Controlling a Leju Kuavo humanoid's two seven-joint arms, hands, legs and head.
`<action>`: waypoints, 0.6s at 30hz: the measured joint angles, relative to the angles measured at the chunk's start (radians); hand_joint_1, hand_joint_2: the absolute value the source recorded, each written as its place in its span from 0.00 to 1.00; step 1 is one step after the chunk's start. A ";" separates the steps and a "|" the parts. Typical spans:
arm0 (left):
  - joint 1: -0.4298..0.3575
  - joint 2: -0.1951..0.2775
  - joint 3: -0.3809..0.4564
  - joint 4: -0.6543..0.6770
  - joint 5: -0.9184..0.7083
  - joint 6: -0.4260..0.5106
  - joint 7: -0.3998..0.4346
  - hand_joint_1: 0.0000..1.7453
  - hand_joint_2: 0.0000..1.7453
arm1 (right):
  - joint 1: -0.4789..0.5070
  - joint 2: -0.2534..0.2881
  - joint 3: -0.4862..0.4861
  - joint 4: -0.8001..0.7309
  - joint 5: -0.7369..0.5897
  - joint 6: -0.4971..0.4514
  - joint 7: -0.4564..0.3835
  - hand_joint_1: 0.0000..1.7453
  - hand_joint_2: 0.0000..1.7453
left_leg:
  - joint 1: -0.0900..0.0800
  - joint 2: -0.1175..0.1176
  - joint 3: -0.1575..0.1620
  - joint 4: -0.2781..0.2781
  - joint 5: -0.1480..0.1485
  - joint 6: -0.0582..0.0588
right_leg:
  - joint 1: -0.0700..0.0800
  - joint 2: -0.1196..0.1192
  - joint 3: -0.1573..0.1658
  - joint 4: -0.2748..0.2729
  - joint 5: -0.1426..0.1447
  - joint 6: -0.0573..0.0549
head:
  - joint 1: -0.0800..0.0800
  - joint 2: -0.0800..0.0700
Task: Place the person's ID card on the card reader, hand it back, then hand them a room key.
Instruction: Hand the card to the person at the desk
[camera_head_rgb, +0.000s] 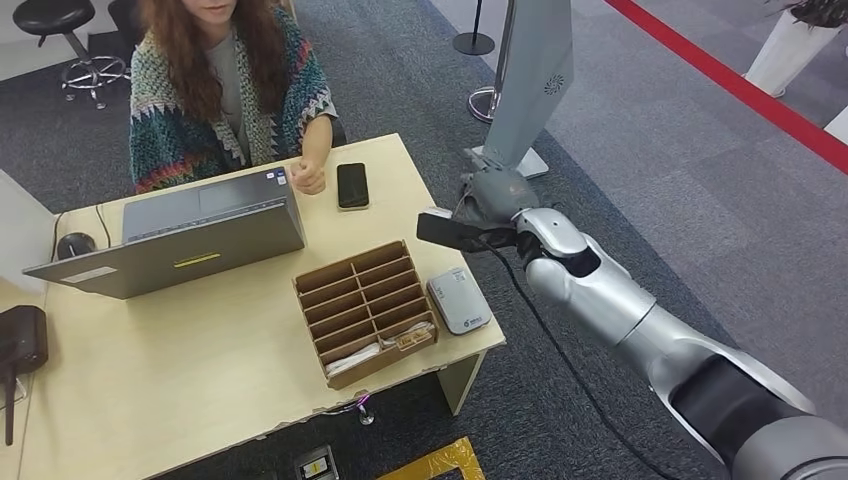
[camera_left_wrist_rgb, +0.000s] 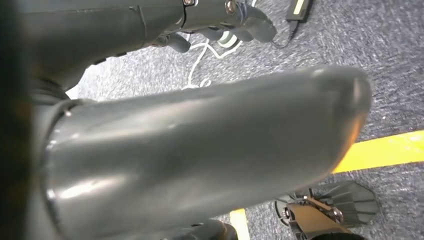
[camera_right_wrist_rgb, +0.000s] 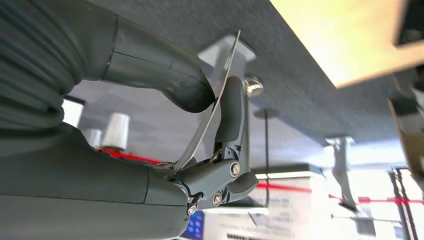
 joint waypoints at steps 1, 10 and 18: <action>-0.004 0.000 -0.003 0.000 -0.009 -0.005 0.005 0.00 0.00 | -0.030 0.001 0.007 -0.007 0.001 0.011 -0.002 1.00 1.00 | 0.000 0.000 0.000 0.000 0.000 0.000 | 0.000 0.000 0.000 0.000 0.000 0.000 | 0.000 0.000; -0.044 0.000 -0.029 0.000 -0.099 -0.049 0.068 0.00 0.00 | -0.296 0.092 0.164 0.017 0.001 0.098 -0.043 1.00 1.00 | 0.001 -0.001 -0.002 0.000 0.001 0.000 | 0.001 -0.001 0.000 0.001 0.000 0.000 | 0.000 0.000; -0.054 0.001 -0.033 0.000 -0.139 -0.057 0.091 0.00 0.00 | -0.456 0.251 0.306 0.238 -0.067 0.063 -0.114 1.00 1.00 | 0.001 -0.003 -0.003 0.000 0.001 0.000 | 0.001 -0.003 -0.001 0.001 0.000 0.000 | 0.000 0.000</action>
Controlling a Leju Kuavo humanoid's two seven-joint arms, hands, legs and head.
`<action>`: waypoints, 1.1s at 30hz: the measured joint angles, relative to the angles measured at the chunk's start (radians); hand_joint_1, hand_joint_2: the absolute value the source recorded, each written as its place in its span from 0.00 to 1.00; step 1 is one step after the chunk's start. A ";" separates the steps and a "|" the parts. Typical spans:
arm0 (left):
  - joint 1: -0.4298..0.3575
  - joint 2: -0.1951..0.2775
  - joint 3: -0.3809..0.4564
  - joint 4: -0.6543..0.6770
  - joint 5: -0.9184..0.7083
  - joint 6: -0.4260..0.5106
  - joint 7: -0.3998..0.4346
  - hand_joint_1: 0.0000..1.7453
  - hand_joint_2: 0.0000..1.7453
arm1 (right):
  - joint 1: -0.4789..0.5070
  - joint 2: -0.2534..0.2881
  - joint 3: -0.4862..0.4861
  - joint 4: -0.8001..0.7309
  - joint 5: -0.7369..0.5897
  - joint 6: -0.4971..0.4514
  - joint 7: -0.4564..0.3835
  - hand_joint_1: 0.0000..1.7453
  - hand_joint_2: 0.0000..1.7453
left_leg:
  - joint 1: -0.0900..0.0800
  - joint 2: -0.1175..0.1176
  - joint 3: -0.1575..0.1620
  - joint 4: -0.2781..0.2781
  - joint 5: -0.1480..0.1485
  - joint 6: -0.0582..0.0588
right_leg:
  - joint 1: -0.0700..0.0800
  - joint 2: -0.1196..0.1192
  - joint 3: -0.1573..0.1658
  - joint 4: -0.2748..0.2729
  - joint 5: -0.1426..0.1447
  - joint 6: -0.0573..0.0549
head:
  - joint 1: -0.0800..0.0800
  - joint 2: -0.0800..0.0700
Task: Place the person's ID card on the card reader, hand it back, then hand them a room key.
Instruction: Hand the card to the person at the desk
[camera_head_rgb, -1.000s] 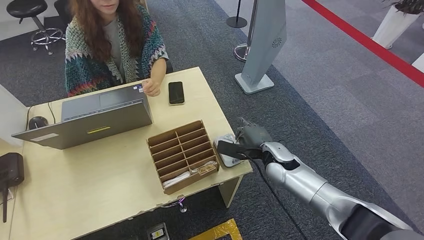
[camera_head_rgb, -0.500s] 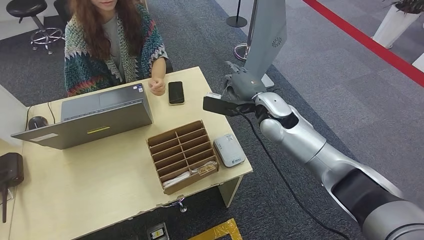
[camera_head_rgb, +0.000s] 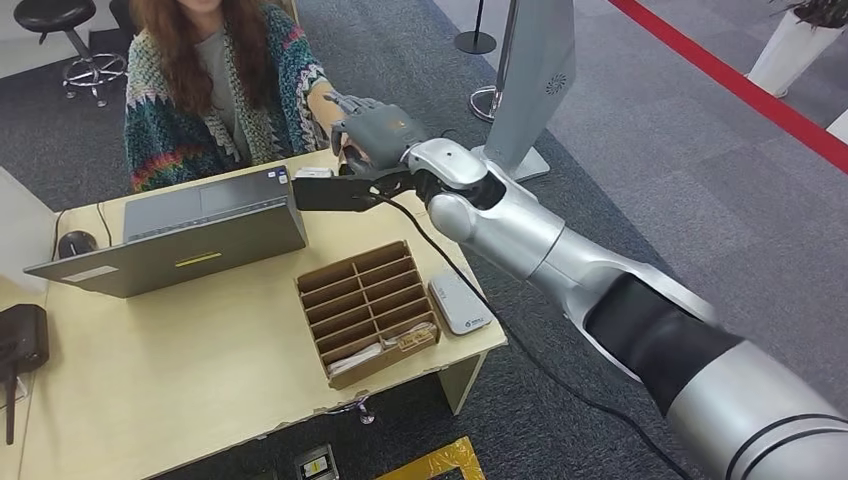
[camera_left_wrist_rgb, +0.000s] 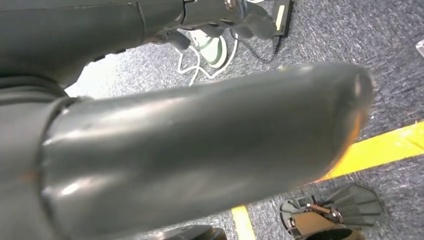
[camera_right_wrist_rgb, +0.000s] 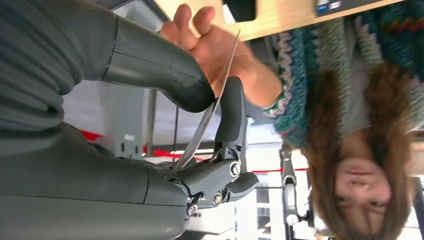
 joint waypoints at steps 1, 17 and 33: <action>0.000 0.000 0.000 0.000 -0.002 0.000 0.002 0.00 0.00 | -0.014 0.019 0.011 0.031 -0.010 -0.006 -0.008 1.00 1.00 | 0.000 0.000 0.000 0.000 0.000 0.000 | 0.000 0.000 0.000 0.000 0.000 0.000 | 0.000 0.000; 0.018 0.003 0.001 0.000 0.000 0.004 0.005 0.00 0.00 | -0.107 0.215 0.119 0.403 -0.053 -0.080 -0.073 0.06 1.00 | 0.000 -0.001 0.000 0.000 0.000 0.000 | 0.000 0.000 -0.001 0.000 0.000 0.000 | 0.000 0.000; 0.068 0.005 0.024 0.003 0.049 0.027 -0.048 0.00 0.00 | -0.057 0.167 0.053 0.304 -0.331 -0.278 -0.114 0.00 1.00 | 0.000 0.001 0.002 0.001 0.000 0.000 | 0.000 0.002 -0.001 -0.001 0.000 0.000 | 0.000 0.000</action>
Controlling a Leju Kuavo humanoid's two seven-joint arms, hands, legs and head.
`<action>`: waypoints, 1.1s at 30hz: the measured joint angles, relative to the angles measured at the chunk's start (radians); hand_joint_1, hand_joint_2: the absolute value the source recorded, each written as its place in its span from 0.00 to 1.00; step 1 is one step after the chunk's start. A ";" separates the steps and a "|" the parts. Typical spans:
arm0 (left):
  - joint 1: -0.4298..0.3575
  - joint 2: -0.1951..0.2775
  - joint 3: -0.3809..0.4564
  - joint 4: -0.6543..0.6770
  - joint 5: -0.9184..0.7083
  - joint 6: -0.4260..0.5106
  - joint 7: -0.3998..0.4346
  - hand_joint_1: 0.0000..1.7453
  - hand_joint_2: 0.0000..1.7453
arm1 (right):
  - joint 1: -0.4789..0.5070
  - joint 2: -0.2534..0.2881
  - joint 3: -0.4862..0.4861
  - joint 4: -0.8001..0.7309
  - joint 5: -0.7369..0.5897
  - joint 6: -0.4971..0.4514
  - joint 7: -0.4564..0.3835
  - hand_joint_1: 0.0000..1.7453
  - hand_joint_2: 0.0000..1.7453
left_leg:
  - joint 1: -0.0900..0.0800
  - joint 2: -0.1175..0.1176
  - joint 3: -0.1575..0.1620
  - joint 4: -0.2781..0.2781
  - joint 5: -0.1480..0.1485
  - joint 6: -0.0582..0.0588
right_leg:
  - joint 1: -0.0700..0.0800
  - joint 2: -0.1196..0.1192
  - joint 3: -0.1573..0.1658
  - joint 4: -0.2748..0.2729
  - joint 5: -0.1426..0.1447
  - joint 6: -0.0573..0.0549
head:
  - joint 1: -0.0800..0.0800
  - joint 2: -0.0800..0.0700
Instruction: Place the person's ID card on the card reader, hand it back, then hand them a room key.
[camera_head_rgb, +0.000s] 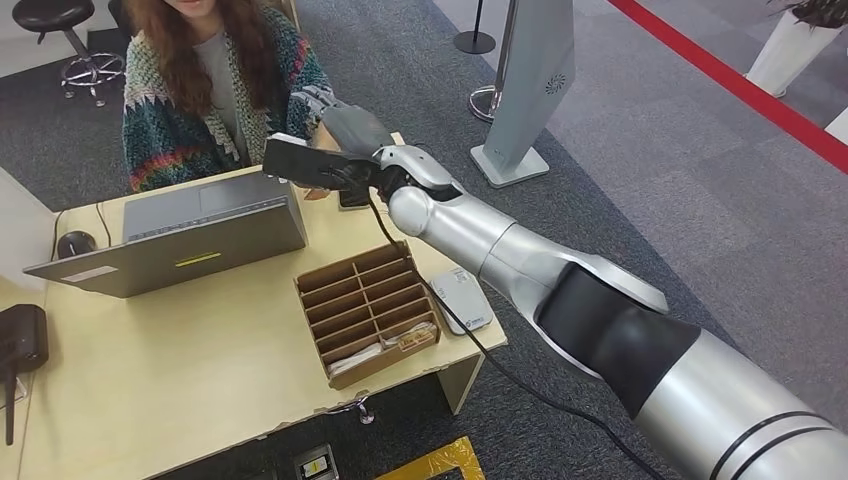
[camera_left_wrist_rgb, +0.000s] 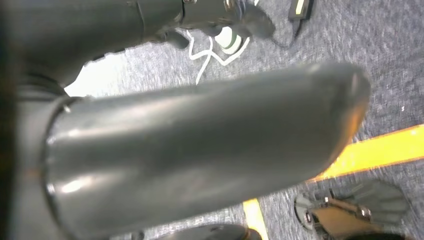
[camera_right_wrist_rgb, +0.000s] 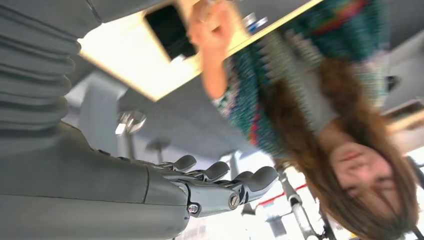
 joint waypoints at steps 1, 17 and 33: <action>0.003 0.000 0.002 0.001 0.004 0.000 -0.005 0.00 0.00 | 0.021 -0.014 -0.019 -0.043 -0.047 0.006 -0.013 0.00 1.00 | 0.000 0.000 0.000 0.000 0.000 0.000 | 0.000 0.000 0.000 0.000 0.000 0.000 | 0.000 0.000; 0.052 0.003 0.036 0.031 0.073 0.012 -0.049 0.00 0.00 | 0.585 -0.242 -0.307 -0.746 -0.085 0.108 -0.071 0.00 1.00 | 0.000 0.003 0.000 0.000 -0.002 0.000 | 0.000 0.001 0.000 0.000 0.000 0.000 | 0.000 0.000; 0.051 0.003 0.053 0.043 0.092 0.008 -0.051 0.00 0.00 | 0.903 -0.259 -0.486 -0.965 0.043 0.244 0.009 0.00 1.00 | 0.000 0.003 0.000 0.000 -0.002 -0.001 | 0.000 0.001 0.000 0.000 0.000 0.000 | 0.000 0.000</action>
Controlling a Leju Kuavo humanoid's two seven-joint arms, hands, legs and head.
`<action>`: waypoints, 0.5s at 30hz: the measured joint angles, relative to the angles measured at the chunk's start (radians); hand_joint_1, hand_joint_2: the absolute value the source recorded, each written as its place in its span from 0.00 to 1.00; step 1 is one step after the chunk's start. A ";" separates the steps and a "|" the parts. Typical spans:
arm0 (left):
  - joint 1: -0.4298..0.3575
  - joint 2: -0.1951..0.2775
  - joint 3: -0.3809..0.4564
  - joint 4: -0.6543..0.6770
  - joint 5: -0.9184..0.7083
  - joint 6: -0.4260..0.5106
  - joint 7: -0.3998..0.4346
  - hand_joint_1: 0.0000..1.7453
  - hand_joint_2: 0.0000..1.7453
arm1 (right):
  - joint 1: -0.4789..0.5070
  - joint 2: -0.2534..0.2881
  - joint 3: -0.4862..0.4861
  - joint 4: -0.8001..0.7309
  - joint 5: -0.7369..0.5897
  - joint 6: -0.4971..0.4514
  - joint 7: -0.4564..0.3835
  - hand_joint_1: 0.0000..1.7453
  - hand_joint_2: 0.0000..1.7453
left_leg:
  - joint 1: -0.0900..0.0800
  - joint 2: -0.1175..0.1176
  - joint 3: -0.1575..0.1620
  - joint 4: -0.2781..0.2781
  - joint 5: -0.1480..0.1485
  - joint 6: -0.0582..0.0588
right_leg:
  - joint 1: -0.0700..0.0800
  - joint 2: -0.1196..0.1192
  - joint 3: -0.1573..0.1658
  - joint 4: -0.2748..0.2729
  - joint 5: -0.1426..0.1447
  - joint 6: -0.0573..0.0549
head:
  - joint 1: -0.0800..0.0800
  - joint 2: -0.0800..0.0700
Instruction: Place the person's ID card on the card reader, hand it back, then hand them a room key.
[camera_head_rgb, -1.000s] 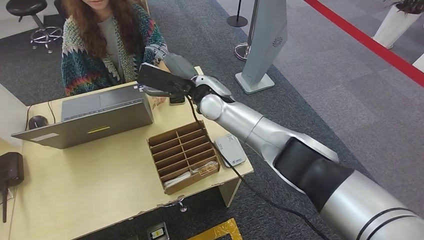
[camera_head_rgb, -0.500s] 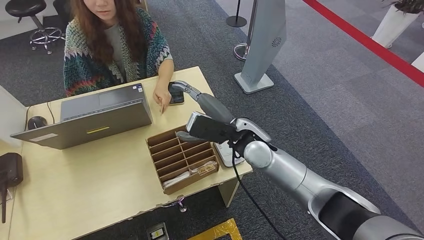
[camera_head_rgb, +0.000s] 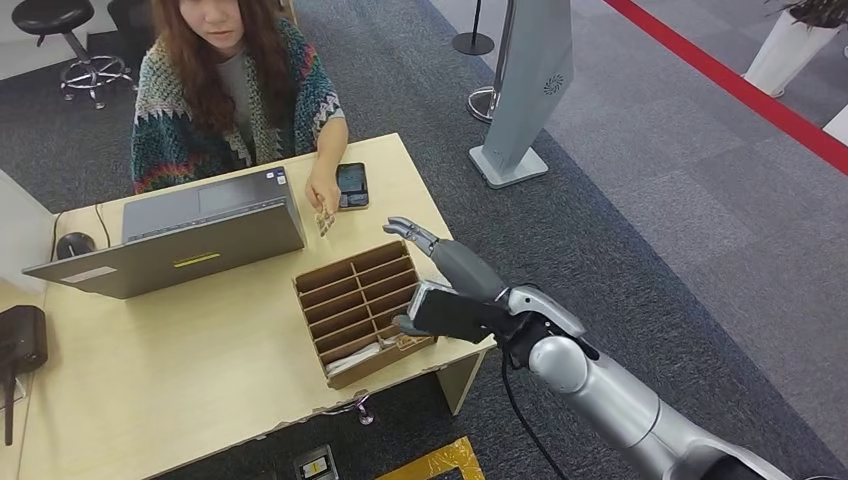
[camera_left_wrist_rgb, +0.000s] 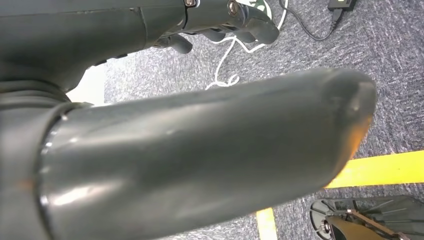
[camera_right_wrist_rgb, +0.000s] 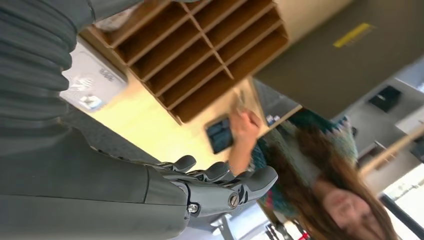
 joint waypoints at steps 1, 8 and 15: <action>0.000 0.000 0.000 0.000 0.000 0.000 0.001 0.00 0.00 | 0.004 -0.001 0.002 -0.003 0.024 0.022 0.023 0.00 1.00 | 0.000 0.000 0.000 0.000 0.000 0.000 | 0.000 0.000 0.000 0.000 0.000 0.000 | 0.000 0.000; -0.003 0.001 0.000 0.005 0.004 -0.003 0.013 0.00 0.00 | 0.007 -0.018 0.100 -0.009 0.316 0.160 0.230 0.00 1.00 | 0.000 0.000 0.000 0.000 0.000 0.000 | 0.000 0.000 0.000 0.000 0.000 0.000 | 0.000 0.000; -0.003 -0.002 0.005 0.005 0.019 0.001 0.007 0.00 0.00 | -0.003 -0.036 0.191 -0.012 0.334 0.210 0.263 0.00 1.00 | 0.000 0.000 0.000 0.000 0.000 0.000 | 0.000 0.000 0.000 0.000 0.000 0.000 | 0.000 0.000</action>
